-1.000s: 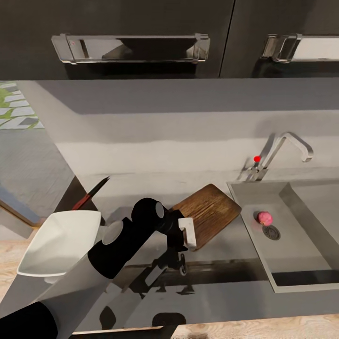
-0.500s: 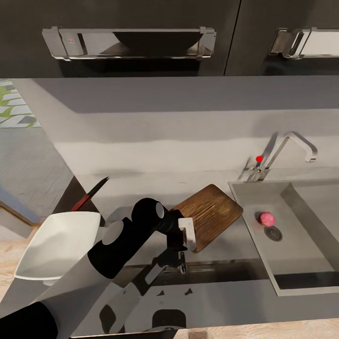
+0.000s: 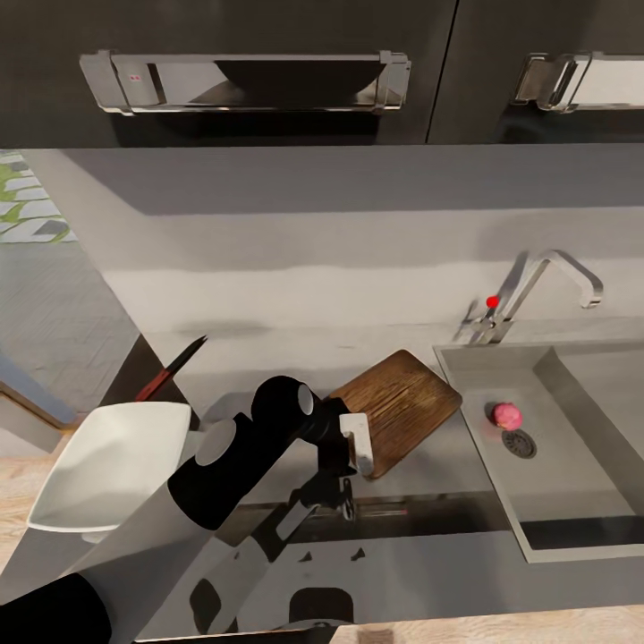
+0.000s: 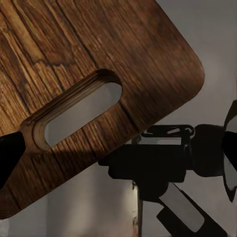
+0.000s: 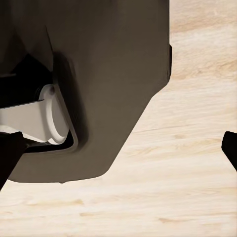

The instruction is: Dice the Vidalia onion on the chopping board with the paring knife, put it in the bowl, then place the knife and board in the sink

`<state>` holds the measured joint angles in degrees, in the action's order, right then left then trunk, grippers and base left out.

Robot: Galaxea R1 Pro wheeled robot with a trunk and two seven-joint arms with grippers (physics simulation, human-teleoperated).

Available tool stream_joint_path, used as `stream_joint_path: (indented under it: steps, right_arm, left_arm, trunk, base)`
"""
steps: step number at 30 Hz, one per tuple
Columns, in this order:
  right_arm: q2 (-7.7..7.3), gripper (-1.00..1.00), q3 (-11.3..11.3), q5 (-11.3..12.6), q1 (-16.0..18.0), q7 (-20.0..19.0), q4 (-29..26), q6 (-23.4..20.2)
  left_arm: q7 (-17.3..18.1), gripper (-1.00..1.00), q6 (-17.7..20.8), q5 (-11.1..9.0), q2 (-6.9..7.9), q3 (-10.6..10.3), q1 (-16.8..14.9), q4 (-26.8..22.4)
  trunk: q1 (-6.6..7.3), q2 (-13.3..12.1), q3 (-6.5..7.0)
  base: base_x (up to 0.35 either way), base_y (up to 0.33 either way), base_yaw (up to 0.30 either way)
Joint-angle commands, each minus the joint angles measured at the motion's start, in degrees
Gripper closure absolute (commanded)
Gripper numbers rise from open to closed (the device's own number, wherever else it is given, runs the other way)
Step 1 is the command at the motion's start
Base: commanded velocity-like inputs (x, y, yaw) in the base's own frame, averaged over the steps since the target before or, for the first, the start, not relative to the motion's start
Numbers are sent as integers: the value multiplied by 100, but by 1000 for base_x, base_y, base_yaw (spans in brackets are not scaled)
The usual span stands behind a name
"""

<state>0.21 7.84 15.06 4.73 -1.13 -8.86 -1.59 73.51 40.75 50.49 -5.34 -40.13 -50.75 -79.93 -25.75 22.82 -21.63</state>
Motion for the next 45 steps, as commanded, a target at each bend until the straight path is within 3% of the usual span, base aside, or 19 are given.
stream_joint_path:
  steps: [1, 45]
  right_arm:
    - [0, -100, 48, 59, 1, -1, -7, -17]
    - [6, -100, 46, 59, 3, -1, -2, -17]
  left_arm:
    - [44, -100, 57, 62, -2, -3, -5, -5]
    - [41, -100, 64, 137, -9, -37, -5, 1]
  trunk:
    - [-3, 10, -9]
    - [-3, 10, -9]
  base:
    - [33, 0, 0]
    - [27, 0, 0]
